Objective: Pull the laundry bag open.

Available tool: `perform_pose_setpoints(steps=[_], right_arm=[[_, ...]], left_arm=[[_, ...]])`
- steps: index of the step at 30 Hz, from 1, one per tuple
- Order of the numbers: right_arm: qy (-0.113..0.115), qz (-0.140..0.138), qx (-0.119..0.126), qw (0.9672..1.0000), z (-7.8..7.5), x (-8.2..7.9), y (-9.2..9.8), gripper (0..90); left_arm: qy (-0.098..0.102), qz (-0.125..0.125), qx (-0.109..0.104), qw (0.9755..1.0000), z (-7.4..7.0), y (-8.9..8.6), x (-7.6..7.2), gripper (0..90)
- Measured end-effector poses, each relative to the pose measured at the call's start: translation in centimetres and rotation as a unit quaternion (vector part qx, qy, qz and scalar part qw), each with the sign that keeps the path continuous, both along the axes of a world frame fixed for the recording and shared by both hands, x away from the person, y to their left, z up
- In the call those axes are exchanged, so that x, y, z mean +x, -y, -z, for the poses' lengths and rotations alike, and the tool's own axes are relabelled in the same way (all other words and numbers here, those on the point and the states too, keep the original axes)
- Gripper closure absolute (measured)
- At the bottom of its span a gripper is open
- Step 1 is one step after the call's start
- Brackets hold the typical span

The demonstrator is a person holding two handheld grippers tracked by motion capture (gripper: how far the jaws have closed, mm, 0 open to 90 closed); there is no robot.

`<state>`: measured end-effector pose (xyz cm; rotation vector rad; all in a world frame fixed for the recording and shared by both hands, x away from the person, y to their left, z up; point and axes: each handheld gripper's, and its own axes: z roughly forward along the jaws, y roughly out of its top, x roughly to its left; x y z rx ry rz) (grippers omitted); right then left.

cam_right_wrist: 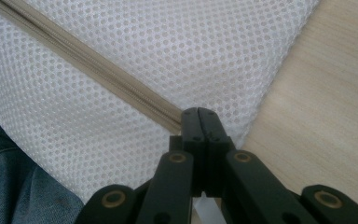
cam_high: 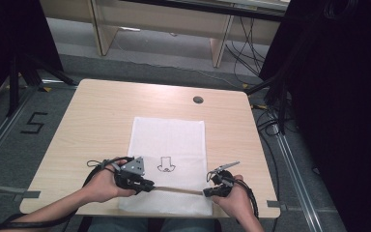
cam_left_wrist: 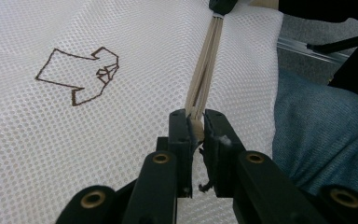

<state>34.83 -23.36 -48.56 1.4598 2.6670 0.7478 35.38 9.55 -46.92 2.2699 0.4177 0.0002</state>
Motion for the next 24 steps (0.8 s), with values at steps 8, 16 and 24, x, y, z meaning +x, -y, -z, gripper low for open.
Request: perform_pose_setpoints(steps=[8,16,24], right_arm=[[-0.001,0.000,0.002,1.0000,0.04,-0.01,0.03,90.0],[-0.001,0.000,0.003,1.0000,0.06,-0.02,0.08,90.0],[-0.001,0.001,0.003,1.0000,0.06,-0.01,0.05,90.0]], left_arm=[[-0.003,-0.007,-0.006,1.0000,0.17,-0.22,-0.06,81.4],[-0.011,-0.010,-0.012,0.9998,0.39,-0.79,-0.09,81.4],[-0.005,-0.012,-0.009,0.9999,0.42,-1.00,-0.16,81.4]])
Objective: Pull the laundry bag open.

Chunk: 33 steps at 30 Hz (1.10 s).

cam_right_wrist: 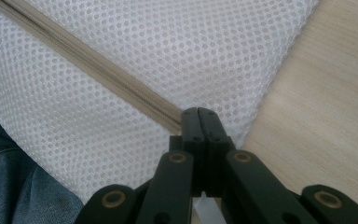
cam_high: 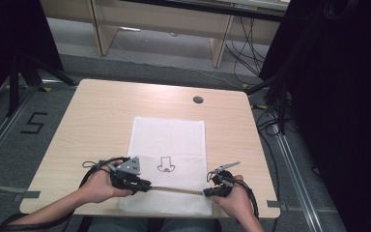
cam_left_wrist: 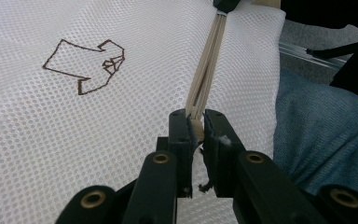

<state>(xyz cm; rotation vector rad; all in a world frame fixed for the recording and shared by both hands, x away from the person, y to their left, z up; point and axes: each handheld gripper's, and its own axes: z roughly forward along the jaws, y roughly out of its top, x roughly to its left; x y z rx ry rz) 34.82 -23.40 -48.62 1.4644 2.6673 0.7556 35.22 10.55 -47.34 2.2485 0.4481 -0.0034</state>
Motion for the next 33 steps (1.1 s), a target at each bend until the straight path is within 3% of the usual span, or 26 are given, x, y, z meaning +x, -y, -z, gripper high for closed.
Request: perform_pose_setpoints(steps=[4,6,7,10,27,33], right_arm=[[-0.008,0.010,0.002,0.9999,-0.1,-0.2,-0.2,90.0],[-0.001,0.000,0.000,1.0000,0.0,-0.1,-0.1,90.0],[-0.013,0.009,0.002,0.9999,-0.1,-0.2,-0.2,90.0],[-0.003,0.001,0.002,1.0000,0.0,-0.1,-0.1,90.0],[0.003,-0.002,-0.005,1.0000,0.0,-0.1,0.0,90.0],[-0.002,0.002,-0.008,1.0000,-0.1,-0.1,-0.1,90.0]], left_arm=[[-0.004,0.001,-0.005,1.0000,0.3,-0.1,-0.2,81.4],[-0.003,0.000,-0.003,1.0000,0.3,-0.1,-0.2,81.4],[-0.004,0.000,-0.006,1.0000,0.3,-0.1,-0.2,81.4],[-0.004,0.000,-0.007,1.0000,0.3,-0.2,-0.2,81.4],[-0.003,-0.003,0.007,1.0000,0.4,-1.1,-0.2,81.5],[-0.004,0.002,0.001,1.0000,0.4,-1.3,-0.1,81.4]])
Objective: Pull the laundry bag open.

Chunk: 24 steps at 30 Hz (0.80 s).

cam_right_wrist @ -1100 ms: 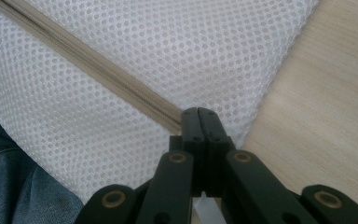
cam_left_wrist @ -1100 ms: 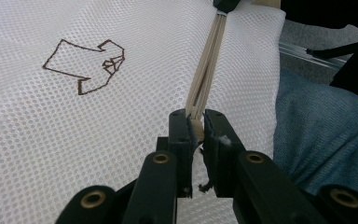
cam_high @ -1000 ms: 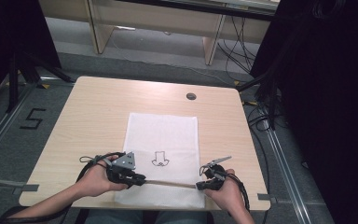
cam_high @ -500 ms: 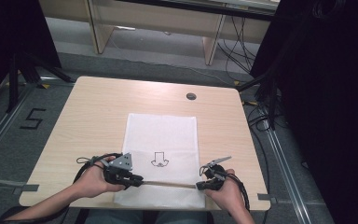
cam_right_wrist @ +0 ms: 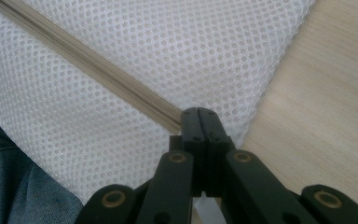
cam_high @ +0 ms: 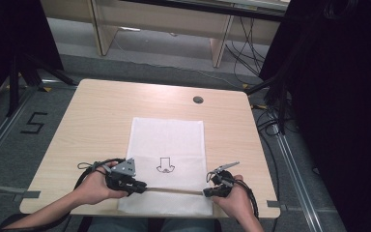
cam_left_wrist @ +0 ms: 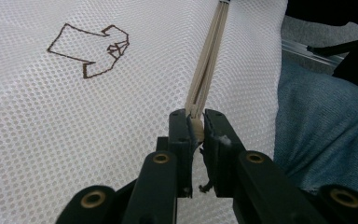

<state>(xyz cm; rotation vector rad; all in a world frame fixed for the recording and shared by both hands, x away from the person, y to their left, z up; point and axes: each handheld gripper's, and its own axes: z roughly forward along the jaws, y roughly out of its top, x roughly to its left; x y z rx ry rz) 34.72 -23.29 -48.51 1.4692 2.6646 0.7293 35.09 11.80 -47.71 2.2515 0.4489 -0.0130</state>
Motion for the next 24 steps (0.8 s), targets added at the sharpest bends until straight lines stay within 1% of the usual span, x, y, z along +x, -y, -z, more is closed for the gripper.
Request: perform_pose_setpoints(steps=[1,2,3,7,8,9,10,11,12,13,14,15,16,17,18,19,20,21,22,23,24], right_arm=[[0.001,-0.001,-0.001,1.0000,0.0,0.0,0.0,90.0],[0.001,-0.001,0.000,1.0000,0.0,0.0,0.0,90.0],[0.001,-0.001,0.000,1.0000,0.0,0.0,0.0,90.0],[0.001,0.001,0.000,1.0000,0.0,0.0,0.0,90.0],[0.001,0.000,0.002,1.0000,0.0,0.0,0.1,90.0],[0.001,0.000,0.002,1.0000,0.0,0.0,0.1,90.0],[0.007,-0.003,0.005,1.0000,0.1,0.1,0.1,90.0],[0.007,-0.003,0.003,1.0000,0.1,0.0,0.1,90.0],[0.008,-0.002,0.003,1.0000,0.1,0.0,0.1,90.0],[0.007,-0.002,0.003,1.0000,0.1,0.0,0.1,90.0],[0.008,-0.002,0.003,1.0000,0.1,0.0,0.1,90.0],[0.007,-0.003,0.003,1.0000,0.1,0.0,0.1,90.0],[0.008,-0.003,0.002,1.0000,0.1,0.0,0.1,90.0],[0.008,-0.002,0.003,1.0000,0.1,0.0,0.1,90.0],[0.008,-0.003,0.002,1.0000,0.1,0.0,0.1,90.0],[0.007,-0.003,0.003,1.0000,0.1,0.1,0.1,90.0],[-0.002,0.006,0.007,1.0000,0.0,-0.1,0.0,90.0],[0.002,0.002,0.006,1.0000,0.0,0.0,0.0,90.0],[0.003,0.001,0.005,1.0000,0.0,0.0,0.0,90.0],[0.003,0.002,0.006,1.0000,0.1,0.0,0.0,90.0],[0.002,0.002,0.006,1.0000,0.1,0.0,0.0,90.0]], left_arm=[[-0.003,-0.006,0.003,1.0000,0.0,0.0,-0.1,81.4],[-0.002,-0.005,0.007,1.0000,0.0,-0.2,0.0,81.4],[-0.005,-0.009,0.004,0.9999,0.0,-0.3,0.0,81.5],[-0.008,-0.009,-0.001,0.9999,0.0,-0.6,0.0,81.5],[-0.004,-0.009,0.004,0.9999,0.0,-0.6,-0.1,81.5],[-0.007,-0.010,0.004,0.9999,0.0,-0.6,-0.1,81.5],[-0.007,-0.010,0.002,0.9999,0.0,-0.7,-0.1,81.4],[-0.004,-0.009,0.005,0.9999,0.0,-0.7,-0.1,81.5],[-0.006,-0.010,0.001,0.9999,0.0,-0.8,-0.1,81.5],[-0.001,-0.002,0.006,1.0000,-0.1,-0.9,0.0,81.4],[0.002,-0.002,0.003,1.0000,0.0,-0.9,-0.1,81.4],[-0.007,-0.011,0.003,0.9999,-0.1,-1.0,-0.2,81.5],[-0.008,-0.010,-0.002,0.9999,-0.1,-1.1,-0.2,81.5],[0.000,-0.005,0.001,1.0000,-0.1,-1.2,-0.1,81.5],[-0.006,-0.013,-0.001,0.9999,-0.1,-1.3,-0.2,81.5],[-0.008,-0.012,-0.002,0.9999,-0.1,-1.4,-0.2,81.4],[-0.005,-0.014,0.002,0.9999,-0.1,-1.5,-0.2,81.4],[-0.004,-0.013,0.001,0.9999,-0.1,-1.7,-0.2,81.5],[-0.009,-0.019,-0.001,0.9998,-0.1,-1.8,-0.2,81.4],[-0.002,-0.011,0.000,0.9999,-0.1,-2.0,-0.1,81.5],[-0.006,-0.018,0.002,0.9998,-0.1,-2.1,-0.2,81.4]])
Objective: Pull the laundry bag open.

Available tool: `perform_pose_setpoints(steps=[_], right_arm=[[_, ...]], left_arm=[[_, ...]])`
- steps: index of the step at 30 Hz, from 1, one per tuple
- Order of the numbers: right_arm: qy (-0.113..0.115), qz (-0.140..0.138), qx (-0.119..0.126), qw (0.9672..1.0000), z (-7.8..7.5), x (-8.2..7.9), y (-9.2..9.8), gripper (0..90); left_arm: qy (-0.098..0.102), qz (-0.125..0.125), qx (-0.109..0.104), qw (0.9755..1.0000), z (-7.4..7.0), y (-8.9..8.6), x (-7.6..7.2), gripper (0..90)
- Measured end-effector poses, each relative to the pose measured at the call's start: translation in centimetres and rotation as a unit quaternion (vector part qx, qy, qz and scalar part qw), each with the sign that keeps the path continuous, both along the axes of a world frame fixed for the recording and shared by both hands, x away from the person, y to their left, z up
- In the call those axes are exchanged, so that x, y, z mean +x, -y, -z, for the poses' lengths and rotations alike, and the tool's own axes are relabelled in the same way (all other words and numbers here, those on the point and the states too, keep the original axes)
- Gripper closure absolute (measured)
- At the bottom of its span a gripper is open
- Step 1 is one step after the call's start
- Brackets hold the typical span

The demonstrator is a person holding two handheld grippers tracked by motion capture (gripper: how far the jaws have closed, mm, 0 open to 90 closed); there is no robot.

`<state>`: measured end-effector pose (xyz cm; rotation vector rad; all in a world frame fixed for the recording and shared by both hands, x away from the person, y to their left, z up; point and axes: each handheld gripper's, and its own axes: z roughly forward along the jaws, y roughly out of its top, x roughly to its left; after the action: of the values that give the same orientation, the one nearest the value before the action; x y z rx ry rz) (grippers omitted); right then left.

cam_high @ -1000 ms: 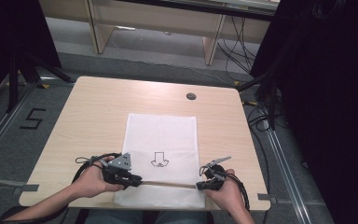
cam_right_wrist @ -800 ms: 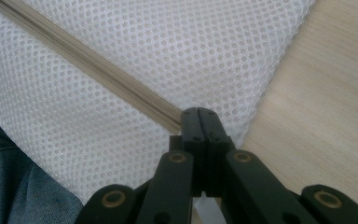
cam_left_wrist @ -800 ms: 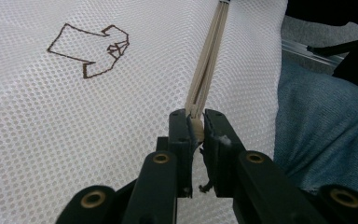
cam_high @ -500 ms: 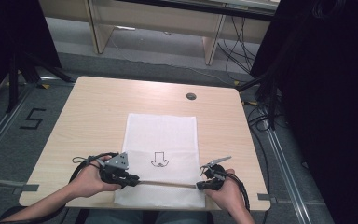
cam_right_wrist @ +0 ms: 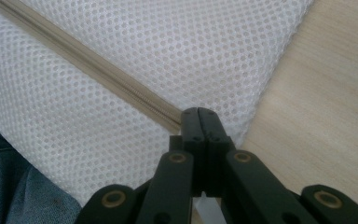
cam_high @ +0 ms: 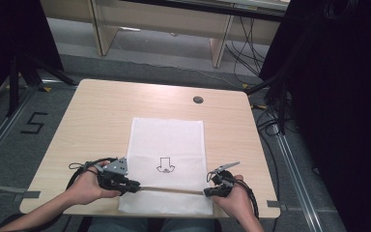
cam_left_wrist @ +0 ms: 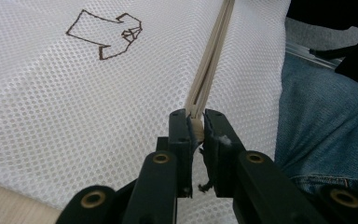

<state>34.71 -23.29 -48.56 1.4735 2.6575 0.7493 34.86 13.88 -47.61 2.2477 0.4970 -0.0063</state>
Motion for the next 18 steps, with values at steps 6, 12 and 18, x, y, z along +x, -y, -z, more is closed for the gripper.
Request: perform_pose_setpoints(steps=[6,12,18], right_arm=[[0.000,0.000,0.000,1.0000,0.0,0.0,0.0,90.0],[0.004,-0.004,-0.005,1.0000,0.0,0.1,0.1,90.0],[0.003,-0.004,-0.007,1.0000,0.0,0.1,0.1,90.0]], left_arm=[[-0.002,-0.001,-0.003,1.0000,0.0,0.0,-0.2,81.5],[-0.002,-0.004,-0.003,1.0000,0.0,-0.6,-0.2,81.4],[0.006,-0.005,0.000,1.0000,-0.1,-1.3,-0.3,81.4]])
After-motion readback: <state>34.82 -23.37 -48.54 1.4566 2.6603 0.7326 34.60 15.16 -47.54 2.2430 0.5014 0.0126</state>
